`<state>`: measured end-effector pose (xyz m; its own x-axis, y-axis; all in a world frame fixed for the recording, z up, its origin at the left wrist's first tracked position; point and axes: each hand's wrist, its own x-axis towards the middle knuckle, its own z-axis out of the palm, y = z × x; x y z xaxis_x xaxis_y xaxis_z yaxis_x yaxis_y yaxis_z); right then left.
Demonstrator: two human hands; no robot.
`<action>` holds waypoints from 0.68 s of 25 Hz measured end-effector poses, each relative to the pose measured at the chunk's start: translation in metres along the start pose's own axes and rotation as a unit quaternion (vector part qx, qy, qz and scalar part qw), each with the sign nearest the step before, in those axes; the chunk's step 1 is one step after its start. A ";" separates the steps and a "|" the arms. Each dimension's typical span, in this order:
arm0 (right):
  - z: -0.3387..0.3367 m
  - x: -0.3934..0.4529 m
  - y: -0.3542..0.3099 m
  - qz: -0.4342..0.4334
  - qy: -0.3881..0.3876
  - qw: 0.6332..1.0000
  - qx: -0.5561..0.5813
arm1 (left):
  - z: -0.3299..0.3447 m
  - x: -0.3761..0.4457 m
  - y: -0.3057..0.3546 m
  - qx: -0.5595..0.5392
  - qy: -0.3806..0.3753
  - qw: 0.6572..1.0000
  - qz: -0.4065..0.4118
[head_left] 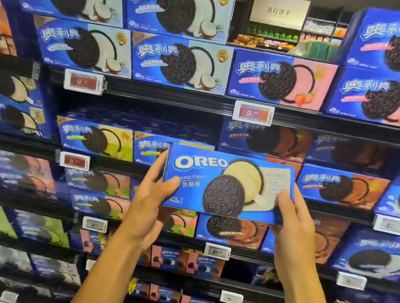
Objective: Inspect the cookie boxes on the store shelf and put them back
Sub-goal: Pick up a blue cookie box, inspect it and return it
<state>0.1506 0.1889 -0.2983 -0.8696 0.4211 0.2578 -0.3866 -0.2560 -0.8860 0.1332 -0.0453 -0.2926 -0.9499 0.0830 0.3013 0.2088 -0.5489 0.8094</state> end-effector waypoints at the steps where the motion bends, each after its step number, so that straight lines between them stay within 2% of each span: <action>1: -0.001 0.000 0.004 0.004 0.011 1.000 -0.002 | 0.001 -0.001 0.002 0.001 -0.017 1.000 -0.010; 6: 0.006 -0.005 0.027 0.085 0.058 0.990 0.099 | 0.004 -0.004 0.003 -0.034 -0.069 0.995 -0.070; 11: 0.016 -0.009 0.050 0.194 0.081 0.953 0.216 | 0.019 -0.005 -0.002 -0.021 -0.099 0.992 -0.081; 15: 0.026 -0.016 0.067 0.223 0.099 0.922 0.301 | 0.024 -0.005 -0.003 0.019 -0.137 0.988 -0.065; 17: 0.023 -0.017 0.073 0.229 0.096 0.920 0.303 | 0.026 -0.008 -0.002 0.035 -0.150 0.986 -0.064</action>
<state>0.1303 0.1425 -0.3585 -0.9359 0.2795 -0.2146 -0.1435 -0.8585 -0.4922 0.1461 -0.0227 -0.2835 -0.8604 0.3959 0.3208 0.1169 -0.4593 0.8805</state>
